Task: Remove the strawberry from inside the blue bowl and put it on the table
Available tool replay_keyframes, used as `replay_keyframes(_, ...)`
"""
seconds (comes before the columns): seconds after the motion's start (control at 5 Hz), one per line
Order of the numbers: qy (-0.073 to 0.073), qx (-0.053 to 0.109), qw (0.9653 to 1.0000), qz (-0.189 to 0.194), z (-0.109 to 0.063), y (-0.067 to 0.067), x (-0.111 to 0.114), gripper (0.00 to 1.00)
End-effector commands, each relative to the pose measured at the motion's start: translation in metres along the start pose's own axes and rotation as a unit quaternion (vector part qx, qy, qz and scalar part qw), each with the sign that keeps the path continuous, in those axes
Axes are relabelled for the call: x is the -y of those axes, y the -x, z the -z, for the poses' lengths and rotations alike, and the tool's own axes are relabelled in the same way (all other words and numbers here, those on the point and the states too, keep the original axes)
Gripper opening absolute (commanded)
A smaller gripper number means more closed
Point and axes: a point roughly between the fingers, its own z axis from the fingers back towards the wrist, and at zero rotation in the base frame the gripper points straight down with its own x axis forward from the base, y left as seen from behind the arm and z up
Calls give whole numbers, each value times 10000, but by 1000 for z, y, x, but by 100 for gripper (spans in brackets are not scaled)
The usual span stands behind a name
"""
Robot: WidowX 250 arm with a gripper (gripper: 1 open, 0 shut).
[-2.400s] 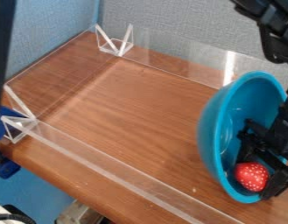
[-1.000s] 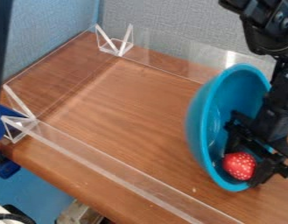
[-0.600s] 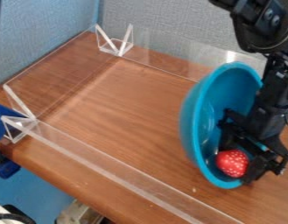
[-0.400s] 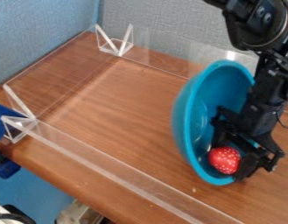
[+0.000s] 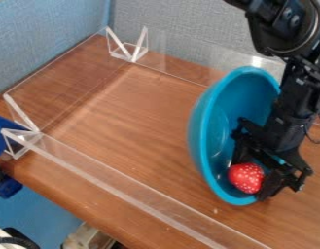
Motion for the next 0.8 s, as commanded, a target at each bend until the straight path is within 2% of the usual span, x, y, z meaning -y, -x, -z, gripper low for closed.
replay_keyframes(0.0,-31,111,9999,-32,-7,2,-5,0)
replay_keyframes(0.4,-49,164,9998,110,-9,1,4,0)
replay_keyframes(0.6,-101,228,9996,110,-16,4,2,0)
